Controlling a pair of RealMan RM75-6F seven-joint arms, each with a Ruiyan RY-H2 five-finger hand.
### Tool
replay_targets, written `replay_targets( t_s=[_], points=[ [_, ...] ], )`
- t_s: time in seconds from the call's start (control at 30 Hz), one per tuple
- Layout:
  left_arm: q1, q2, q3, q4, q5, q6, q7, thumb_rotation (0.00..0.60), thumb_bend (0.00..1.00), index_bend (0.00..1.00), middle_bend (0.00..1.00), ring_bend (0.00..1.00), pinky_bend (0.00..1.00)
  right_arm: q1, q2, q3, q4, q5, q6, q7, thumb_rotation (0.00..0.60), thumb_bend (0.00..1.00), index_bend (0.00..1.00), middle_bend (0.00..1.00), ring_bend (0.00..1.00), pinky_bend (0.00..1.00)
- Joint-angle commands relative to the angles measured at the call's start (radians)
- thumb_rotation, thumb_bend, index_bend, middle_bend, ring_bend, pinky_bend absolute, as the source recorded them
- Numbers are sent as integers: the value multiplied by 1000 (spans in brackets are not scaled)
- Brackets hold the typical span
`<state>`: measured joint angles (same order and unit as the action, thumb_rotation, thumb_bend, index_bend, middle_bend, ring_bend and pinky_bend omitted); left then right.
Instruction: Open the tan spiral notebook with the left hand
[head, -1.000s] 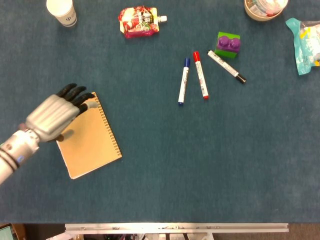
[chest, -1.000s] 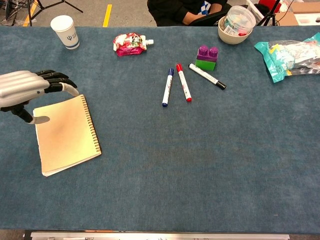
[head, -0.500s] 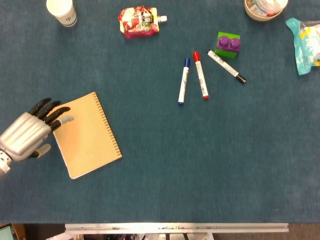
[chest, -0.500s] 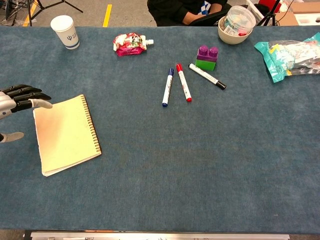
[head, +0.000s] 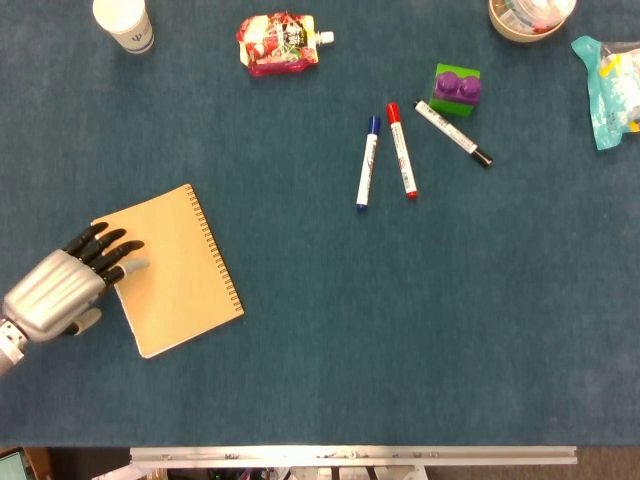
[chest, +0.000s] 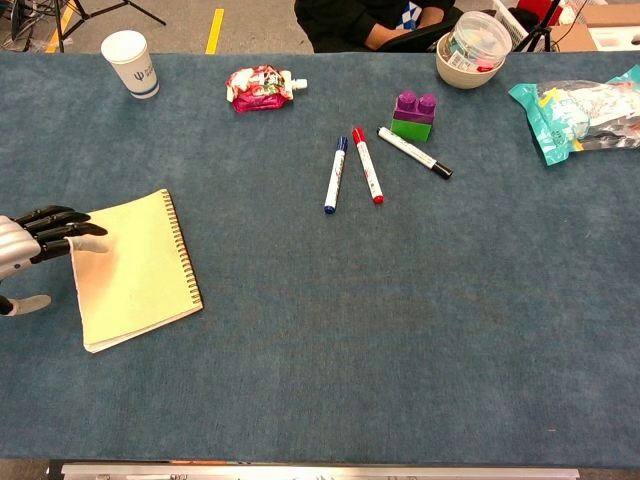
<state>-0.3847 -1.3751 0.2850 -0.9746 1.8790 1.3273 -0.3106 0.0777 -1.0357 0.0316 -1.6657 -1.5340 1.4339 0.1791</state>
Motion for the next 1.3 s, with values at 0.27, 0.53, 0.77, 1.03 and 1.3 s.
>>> replay_targets(
  t_s=[0.27, 0.53, 0.77, 1.03, 1.3],
  points=[
    [-7, -78, -4, 110, -6, -15, -68, 600, 260, 142, 82, 0, 23, -4, 8, 2, -6, 3, 9, -5, 600, 394, 363, 373, 234, 291],
    [-9, -99, -4, 139, -12, -16, -84, 600, 260, 142, 76, 0, 23, -3, 10, 2, -13, 2, 10, -11, 600, 394, 363, 373, 235, 291],
    [-13, -106, -2, 141, -17, -21, -97, 600, 260, 141, 73, 0, 23, -5, 10, 2, -14, 0, 16, -12, 600, 394, 363, 373, 234, 291],
    [-22, -130, -8, 137, -21, -20, -123, 600, 260, 141, 73, 0, 24, -9, 12, 3, -13, 2, 24, -10, 600, 395, 363, 373, 235, 291],
    [-43, -145, -21, 119, -31, -26, -157, 600, 260, 141, 73, 0, 23, -15, 14, 4, -14, 5, 32, -10, 600, 394, 363, 373, 234, 291]
  ],
)
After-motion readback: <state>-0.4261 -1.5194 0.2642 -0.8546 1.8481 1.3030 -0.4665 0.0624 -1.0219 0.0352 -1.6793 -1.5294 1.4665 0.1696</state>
